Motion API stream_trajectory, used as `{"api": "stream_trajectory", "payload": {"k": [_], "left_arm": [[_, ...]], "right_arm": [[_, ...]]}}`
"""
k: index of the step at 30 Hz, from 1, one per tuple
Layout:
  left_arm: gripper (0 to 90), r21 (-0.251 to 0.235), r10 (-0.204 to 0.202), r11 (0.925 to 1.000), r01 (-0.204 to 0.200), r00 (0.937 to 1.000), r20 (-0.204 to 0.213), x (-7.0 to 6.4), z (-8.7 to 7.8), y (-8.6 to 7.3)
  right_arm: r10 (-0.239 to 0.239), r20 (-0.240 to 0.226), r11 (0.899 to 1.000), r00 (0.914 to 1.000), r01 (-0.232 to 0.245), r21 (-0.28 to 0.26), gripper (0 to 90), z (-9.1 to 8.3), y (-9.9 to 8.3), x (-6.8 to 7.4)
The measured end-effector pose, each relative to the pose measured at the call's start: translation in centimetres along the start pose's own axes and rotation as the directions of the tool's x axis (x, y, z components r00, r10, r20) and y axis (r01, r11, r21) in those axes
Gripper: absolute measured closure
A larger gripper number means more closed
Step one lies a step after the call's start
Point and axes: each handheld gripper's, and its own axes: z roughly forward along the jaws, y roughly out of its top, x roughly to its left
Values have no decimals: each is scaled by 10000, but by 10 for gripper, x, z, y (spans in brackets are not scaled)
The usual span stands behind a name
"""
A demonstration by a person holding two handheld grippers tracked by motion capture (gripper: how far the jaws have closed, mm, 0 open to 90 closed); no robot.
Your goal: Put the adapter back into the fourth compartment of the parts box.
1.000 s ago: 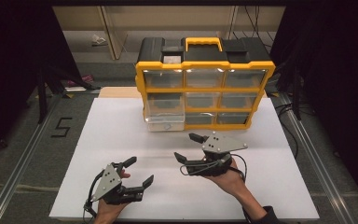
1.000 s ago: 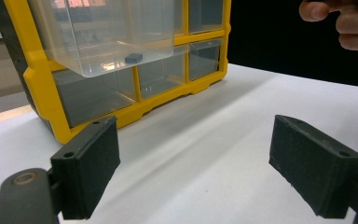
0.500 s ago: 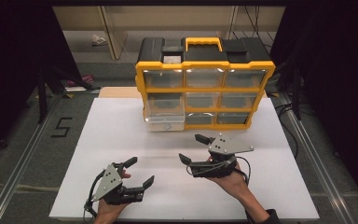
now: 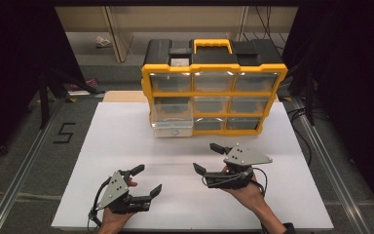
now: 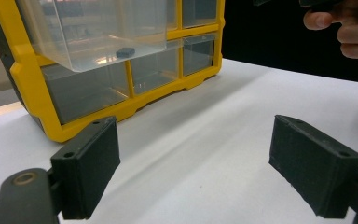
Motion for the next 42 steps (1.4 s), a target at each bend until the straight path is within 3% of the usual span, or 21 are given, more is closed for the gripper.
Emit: {"api": "stream_trajectory", "payload": {"k": [24,42], "left_arm": [[155,-27,-17,10000,17,10000,28,0,0,0],[155,47,4,10000,-4,10000,79,0,1,-1]], "right_arm": [[496,-169,9988,9986,-497,-50,194,-13,-20,-1],[693,19,9975,9976,-692,-151,202,-25,-37,-2]]}}
